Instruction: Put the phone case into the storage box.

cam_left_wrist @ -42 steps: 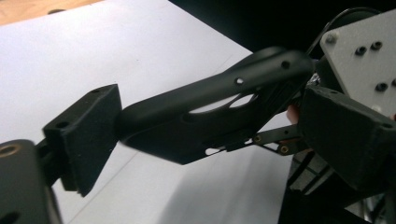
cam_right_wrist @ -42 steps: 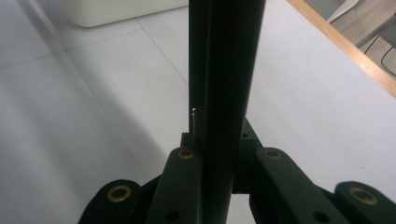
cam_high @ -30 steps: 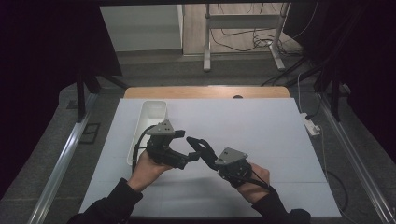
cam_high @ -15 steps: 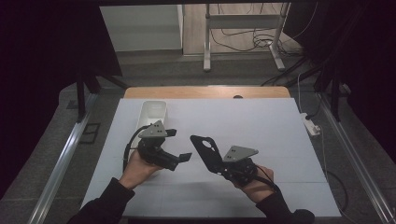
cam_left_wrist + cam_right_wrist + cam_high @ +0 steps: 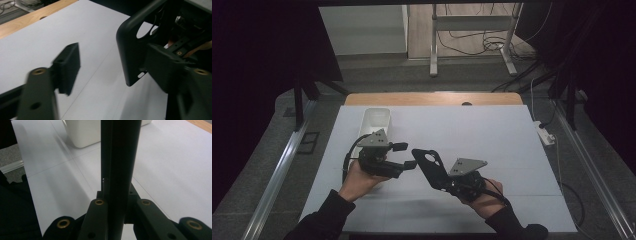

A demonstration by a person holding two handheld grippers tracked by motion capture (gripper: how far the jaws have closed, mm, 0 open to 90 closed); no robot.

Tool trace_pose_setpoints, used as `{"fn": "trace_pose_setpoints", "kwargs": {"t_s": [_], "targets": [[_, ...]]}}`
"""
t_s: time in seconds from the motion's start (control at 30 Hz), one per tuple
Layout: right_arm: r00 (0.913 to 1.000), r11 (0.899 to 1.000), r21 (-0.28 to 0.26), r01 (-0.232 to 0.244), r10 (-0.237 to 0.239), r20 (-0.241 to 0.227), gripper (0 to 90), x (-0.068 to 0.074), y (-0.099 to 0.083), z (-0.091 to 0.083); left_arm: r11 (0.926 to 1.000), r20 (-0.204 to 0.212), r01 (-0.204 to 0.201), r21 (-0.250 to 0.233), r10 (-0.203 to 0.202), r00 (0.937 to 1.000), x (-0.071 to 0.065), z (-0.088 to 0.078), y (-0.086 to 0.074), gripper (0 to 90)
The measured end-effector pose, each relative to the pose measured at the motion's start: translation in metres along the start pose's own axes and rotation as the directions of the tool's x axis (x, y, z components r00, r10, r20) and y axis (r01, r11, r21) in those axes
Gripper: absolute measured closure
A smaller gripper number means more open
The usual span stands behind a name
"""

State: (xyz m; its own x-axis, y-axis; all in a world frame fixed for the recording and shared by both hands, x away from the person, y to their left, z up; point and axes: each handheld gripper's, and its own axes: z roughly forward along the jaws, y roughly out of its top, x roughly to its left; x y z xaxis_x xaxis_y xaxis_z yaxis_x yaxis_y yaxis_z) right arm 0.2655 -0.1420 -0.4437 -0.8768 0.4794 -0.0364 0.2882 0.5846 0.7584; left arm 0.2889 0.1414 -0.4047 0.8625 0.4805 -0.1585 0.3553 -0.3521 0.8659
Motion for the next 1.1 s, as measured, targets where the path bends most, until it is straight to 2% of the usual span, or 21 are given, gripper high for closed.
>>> {"fn": "trace_pose_setpoints", "kwargs": {"t_s": [0.2,0.47,0.6,0.67,0.77,0.87,1.1], "targets": [[0.9999,1.000,-0.001,0.002,-0.002,-0.013,83.9,0.0009,0.0004,0.0006,0.9999,0.030,0.002,-0.014,-0.002,0.9996,0.0017,-0.0015,-0.0005,52.0],[0.9995,1.000,-0.003,0.012,-0.012,-0.028,83.9,0.0024,0.0008,0.0010,0.9998,0.089,0.008,-0.020,-0.007,0.9960,0.0036,-0.0010,-0.0018,65.3],[0.9994,1.000,-0.001,0.011,-0.011,-0.033,83.9,0.0027,0.0008,0.0012,0.9996,0.098,0.020,-0.022,-0.018,0.9951,0.0046,-0.0017,-0.0017,71.8],[0.9992,1.000,0.000,0.011,-0.011,-0.040,83.9,0.0030,0.0008,0.0016,0.9993,0.109,0.024,-0.028,-0.021,0.9938,0.0054,-0.0022,-0.0019,77.8],[0.9991,1.000,0.001,0.007,-0.007,-0.042,83.9,0.0023,0.0007,0.0016,0.9991,0.124,0.028,-0.032,-0.024,0.9920,0.0062,-0.0030,-0.0020,80.1],[0.9993,1.000,0.000,0.006,-0.006,-0.036,83.9,0.0013,0.0005,0.0015,0.9982,0.153,0.040,-0.045,-0.032,0.9877,0.0073,-0.0036,-0.0024,82.5],[0.9990,1.000,-0.002,0.000,0.000,-0.046,83.1,0.0010,-0.0001,0.0035,0.9979,0.158,0.034,-0.055,-0.025,0.9871,0.0060,-0.0047,-0.0020,83.7]]}}
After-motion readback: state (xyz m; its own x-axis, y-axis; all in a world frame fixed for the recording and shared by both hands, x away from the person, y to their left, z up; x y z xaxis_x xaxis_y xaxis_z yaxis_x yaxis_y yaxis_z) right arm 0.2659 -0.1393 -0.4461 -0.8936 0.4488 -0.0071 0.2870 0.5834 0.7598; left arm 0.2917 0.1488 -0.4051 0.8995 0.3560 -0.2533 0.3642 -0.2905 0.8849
